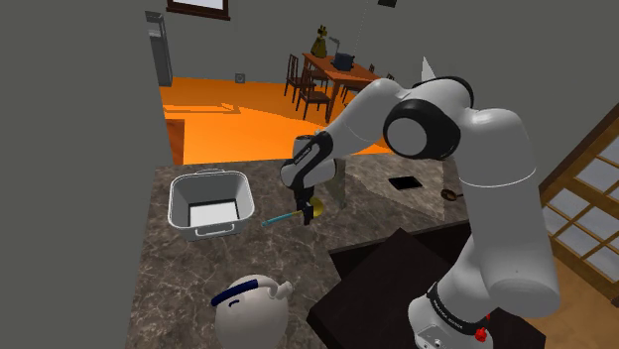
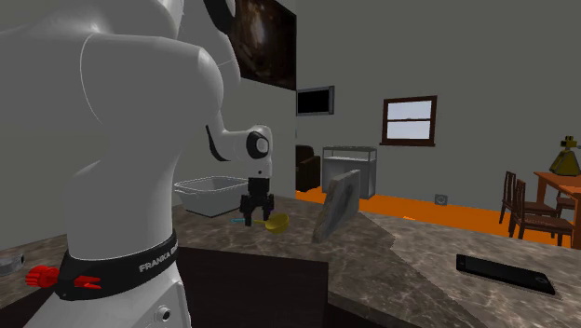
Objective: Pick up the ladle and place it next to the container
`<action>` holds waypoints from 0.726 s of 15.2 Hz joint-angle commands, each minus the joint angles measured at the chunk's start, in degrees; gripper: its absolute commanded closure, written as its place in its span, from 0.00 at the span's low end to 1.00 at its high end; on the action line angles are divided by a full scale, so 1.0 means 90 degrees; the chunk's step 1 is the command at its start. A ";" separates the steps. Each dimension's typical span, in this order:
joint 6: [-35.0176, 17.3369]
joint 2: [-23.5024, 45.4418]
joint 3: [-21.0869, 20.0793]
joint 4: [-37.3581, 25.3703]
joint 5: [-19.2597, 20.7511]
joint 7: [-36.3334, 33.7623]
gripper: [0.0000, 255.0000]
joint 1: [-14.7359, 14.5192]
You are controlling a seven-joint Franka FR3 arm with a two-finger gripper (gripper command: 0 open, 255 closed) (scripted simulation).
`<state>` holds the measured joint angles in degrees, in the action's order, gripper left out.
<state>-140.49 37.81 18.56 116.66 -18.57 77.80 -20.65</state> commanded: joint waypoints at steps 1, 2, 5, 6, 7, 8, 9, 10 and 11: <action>0.0237 -0.0241 0.0104 0.0000 0.0113 -0.0077 0.00 -0.0071; 0.0399 -0.0393 0.0171 -0.0012 0.0190 -0.0128 0.00 -0.0114; 0.0528 -0.0511 0.0219 -0.0027 0.0253 -0.0168 0.00 -0.0144; 0.0528 -0.0511 0.0219 -0.0028 0.0253 -0.0168 0.00 -0.0144; 0.0528 -0.0511 0.0219 -0.0028 0.0253 -0.0168 0.00 -0.0144; 0.0528 -0.0511 0.0219 -0.0028 0.0253 -0.0168 0.00 -0.0144; 0.0528 -0.0511 0.0219 -0.0028 0.0253 -0.0168 0.00 -0.0144; 0.0528 -0.0511 0.0219 -0.0028 0.0253 -0.0168 0.00 -0.0144; 0.0528 -0.0511 0.0219 -0.0028 0.0253 -0.0168 0.00 -0.0144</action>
